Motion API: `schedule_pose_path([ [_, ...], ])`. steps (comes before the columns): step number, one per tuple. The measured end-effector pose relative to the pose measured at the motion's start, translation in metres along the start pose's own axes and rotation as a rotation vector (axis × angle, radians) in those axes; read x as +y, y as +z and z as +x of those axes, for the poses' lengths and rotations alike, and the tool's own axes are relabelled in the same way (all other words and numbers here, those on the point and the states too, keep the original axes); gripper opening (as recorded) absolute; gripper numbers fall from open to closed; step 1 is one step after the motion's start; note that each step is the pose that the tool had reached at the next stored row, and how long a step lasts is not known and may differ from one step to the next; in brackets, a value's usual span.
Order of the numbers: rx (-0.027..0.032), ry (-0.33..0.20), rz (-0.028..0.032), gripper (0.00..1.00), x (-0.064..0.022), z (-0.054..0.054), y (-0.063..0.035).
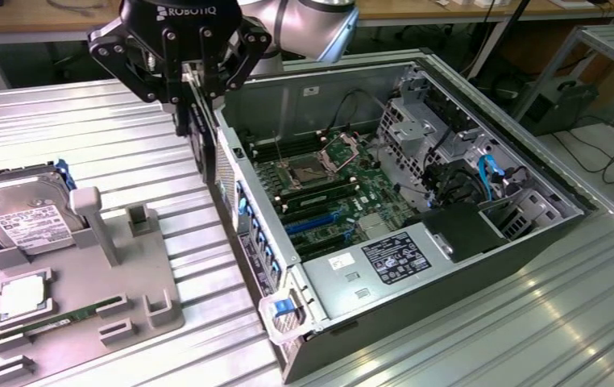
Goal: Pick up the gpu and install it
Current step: 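Pick up the gpu and move the gpu toward the slot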
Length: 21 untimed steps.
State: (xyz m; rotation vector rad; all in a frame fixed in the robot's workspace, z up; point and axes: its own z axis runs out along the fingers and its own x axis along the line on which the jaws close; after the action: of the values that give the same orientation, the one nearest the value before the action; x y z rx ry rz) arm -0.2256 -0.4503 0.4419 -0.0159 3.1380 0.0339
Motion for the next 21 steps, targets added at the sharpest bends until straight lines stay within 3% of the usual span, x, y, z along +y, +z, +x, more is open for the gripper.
schedule_pose_path([
  [21, 0.0000, 0.000, 0.0000, 0.28, -0.0002, -0.020, 0.0001],
])
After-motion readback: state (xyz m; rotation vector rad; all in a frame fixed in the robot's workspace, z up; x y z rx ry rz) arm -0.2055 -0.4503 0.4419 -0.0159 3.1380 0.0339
